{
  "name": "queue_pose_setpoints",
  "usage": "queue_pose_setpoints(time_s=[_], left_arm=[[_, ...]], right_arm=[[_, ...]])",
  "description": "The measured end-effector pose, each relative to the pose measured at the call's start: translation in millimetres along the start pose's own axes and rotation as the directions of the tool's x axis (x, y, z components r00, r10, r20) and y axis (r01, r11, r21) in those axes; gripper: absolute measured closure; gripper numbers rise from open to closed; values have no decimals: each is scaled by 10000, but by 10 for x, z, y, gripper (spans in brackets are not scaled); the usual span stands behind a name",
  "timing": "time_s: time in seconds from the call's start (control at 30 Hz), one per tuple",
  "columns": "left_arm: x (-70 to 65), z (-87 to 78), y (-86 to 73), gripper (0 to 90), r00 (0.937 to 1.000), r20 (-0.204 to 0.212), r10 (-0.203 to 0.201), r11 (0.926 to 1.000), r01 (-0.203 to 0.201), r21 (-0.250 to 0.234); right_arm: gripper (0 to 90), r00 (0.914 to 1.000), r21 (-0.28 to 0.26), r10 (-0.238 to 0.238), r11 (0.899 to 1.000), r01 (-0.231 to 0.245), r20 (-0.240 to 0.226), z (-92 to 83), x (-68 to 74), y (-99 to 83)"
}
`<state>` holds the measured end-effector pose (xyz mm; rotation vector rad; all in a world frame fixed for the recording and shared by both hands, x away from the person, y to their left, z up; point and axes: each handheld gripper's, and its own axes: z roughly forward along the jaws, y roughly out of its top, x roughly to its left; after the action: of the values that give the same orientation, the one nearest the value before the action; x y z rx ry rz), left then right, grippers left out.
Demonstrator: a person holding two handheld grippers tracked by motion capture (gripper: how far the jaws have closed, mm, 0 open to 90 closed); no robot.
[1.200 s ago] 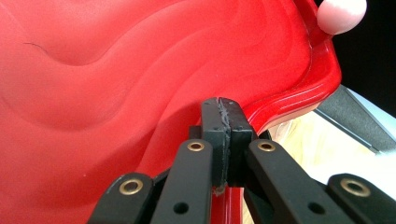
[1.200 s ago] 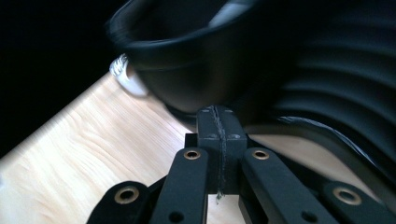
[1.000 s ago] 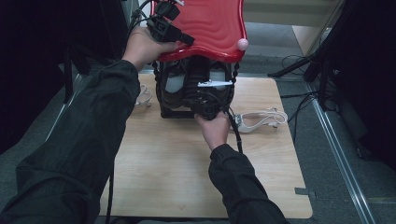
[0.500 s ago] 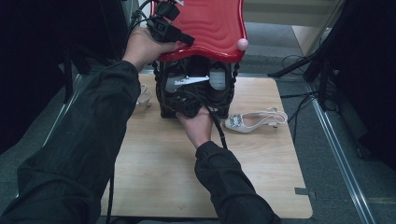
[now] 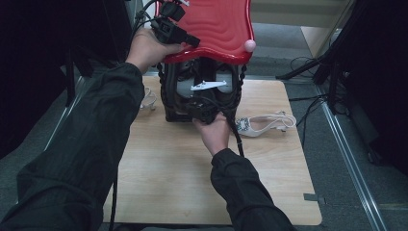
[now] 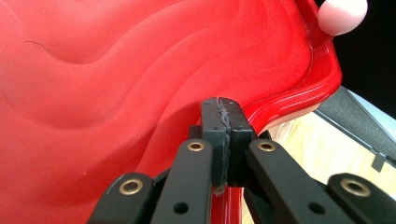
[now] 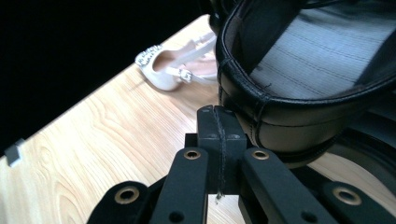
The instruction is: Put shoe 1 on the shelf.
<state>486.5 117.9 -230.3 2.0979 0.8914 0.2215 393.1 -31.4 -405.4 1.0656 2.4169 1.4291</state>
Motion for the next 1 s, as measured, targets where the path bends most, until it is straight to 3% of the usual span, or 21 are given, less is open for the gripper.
queue_pose_setpoints(time_s=[0.07, 0.47, 0.57, 0.87, 1.0], left_arm=[[2, 1, 1, 900, 10000, 5, 7, 10000, -7, -3], [-2, 5, 3, 900, 10000, -16, -35, 10000, 35, -19], [-4, 8, 5, 900, 10000, -13, -84, 10000, 84, -13], [1, 9, 2, 900, 10000, 1, -39, 10000, 39, -62], [-1, 5, -3, 900, 10000, -18, 12, 10000, -12, -87]], right_arm=[[900, 9996, 33, -159, 9999, 158, 224, -53, -27, -32], [900, 9966, -104, 296, 9995, -288, 773, -283, -260, -159], [900, 9972, -231, 454, 9988, -441, 587, -266, -274, -127], [900, 9982, -248, 60, 9997, -45, 602, -114, -245, 42], [900, 9988, -186, 122, 9998, -113, 483, -40, -237, 112]])
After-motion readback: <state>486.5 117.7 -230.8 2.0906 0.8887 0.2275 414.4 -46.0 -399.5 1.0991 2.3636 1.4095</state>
